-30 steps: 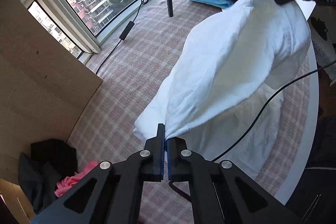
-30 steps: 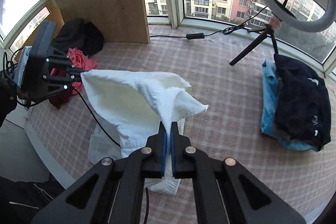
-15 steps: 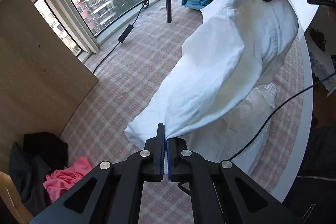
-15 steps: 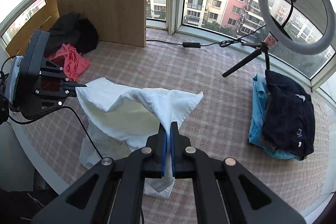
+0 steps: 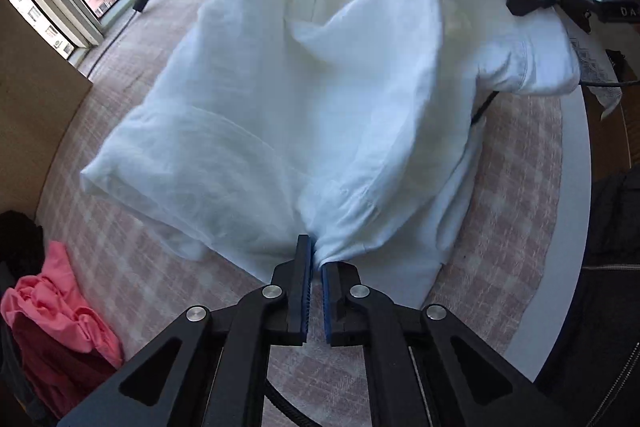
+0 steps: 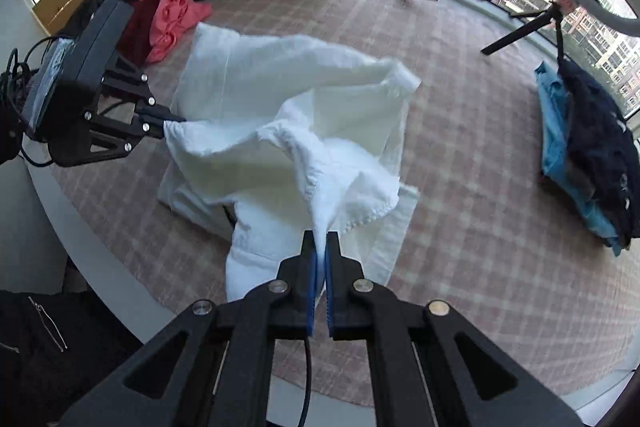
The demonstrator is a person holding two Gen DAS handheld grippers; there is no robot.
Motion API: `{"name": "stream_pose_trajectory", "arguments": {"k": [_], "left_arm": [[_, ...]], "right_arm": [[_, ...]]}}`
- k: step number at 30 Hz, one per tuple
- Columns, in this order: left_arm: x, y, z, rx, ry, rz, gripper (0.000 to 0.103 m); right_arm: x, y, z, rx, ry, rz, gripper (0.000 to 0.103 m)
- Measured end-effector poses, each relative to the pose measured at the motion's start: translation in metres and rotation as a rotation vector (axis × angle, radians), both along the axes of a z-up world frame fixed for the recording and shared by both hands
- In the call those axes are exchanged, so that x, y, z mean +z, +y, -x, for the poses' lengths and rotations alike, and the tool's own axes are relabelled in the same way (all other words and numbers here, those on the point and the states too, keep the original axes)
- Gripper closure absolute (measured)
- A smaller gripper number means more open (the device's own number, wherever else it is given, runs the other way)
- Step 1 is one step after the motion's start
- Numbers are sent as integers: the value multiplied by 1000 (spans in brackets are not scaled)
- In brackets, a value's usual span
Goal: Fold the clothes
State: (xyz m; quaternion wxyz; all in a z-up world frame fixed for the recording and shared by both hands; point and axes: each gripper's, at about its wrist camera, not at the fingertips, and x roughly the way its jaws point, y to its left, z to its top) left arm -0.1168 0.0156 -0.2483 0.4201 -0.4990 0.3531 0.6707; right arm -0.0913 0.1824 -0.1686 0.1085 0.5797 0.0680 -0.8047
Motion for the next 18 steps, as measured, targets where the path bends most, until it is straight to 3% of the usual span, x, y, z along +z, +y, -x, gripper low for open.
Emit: {"name": "stream_pose_trajectory", "arguments": {"k": [3,6,7,10,11,13,18], "left_arm": [[-1,0,-1,20,-20,-4,83],[20,-6,2,43,-48,-61,62],[28,-9,3,50,-60,-81,61],[48,-17,4,60,-96,-121,60],[55,-18,2,64,-96,-126,60],[65,-22,-5,52,-133,-131,60],[88,-47,-41,-8,-157,-97,59]], "right_arm": [[-38,-2,-11,0,-132,9,97],[-25,17,-19,-54,-132,74,96],[-14,26,-20,-72,-118,123,96],[24,54,-24,-104,-71,300,81],[35,59,-25,-117,-44,303,76],[53,62,-28,-129,6,250,76],[81,81,-45,-140,5,217,76]]}}
